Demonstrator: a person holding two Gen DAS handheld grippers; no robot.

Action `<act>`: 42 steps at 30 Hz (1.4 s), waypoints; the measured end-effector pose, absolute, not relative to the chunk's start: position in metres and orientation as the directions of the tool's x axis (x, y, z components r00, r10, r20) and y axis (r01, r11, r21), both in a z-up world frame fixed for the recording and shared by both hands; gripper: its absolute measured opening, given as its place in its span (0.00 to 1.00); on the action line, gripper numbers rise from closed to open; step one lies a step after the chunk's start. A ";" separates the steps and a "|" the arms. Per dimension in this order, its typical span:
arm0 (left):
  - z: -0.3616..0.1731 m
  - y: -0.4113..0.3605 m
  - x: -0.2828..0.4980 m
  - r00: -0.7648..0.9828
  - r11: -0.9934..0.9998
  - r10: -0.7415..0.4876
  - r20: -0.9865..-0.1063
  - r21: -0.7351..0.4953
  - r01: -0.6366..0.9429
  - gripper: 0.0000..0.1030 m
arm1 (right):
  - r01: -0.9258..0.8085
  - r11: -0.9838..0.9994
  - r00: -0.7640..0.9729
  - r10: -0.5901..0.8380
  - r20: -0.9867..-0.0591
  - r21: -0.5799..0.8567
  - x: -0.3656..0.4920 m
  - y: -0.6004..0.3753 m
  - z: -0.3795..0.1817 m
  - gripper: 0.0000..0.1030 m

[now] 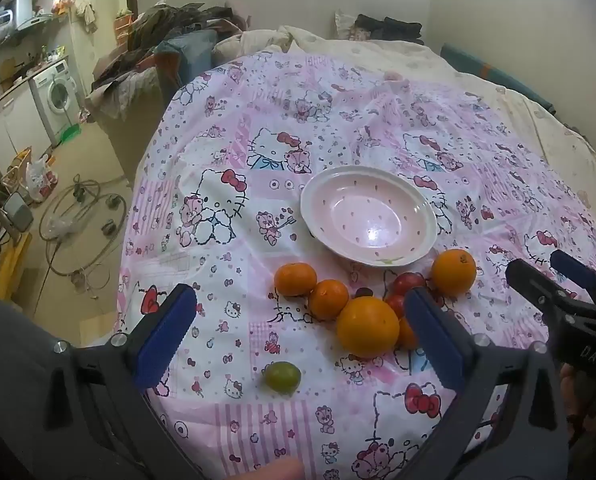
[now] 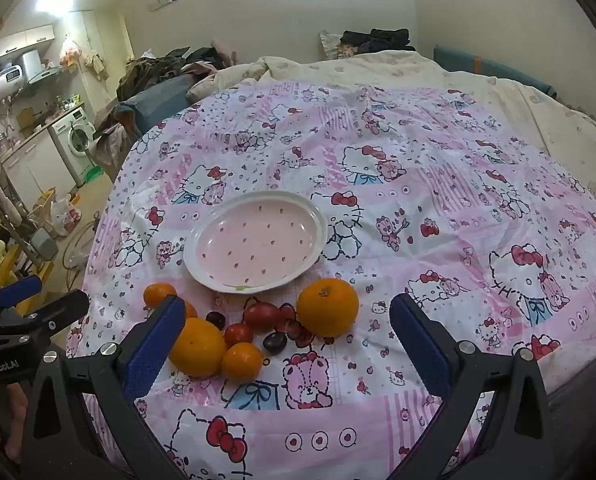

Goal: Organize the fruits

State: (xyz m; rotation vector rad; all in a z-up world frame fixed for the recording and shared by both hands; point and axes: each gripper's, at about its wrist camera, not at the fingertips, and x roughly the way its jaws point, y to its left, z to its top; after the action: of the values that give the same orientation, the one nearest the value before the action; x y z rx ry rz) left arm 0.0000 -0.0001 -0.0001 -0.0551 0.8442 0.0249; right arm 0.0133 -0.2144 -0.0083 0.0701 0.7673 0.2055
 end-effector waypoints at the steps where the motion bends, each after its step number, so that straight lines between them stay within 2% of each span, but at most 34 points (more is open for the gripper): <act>1: 0.000 0.000 0.000 0.662 0.998 -0.002 -0.750 -0.042 -0.044 0.99 | -0.160 0.977 0.701 0.214 -0.680 0.142 0.013 -0.215 -0.008 1.00; 42: -0.001 0.000 0.001 0.663 0.998 0.000 -0.749 -0.039 -0.045 0.99 | -0.157 0.975 0.710 0.222 -0.668 0.157 0.015 -0.216 -0.005 1.00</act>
State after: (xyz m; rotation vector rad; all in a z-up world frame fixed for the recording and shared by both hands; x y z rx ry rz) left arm 0.0010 -0.0002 -0.0012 -0.0555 0.8462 0.0254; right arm 0.0148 -0.2158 -0.0050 0.0906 0.7527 0.2106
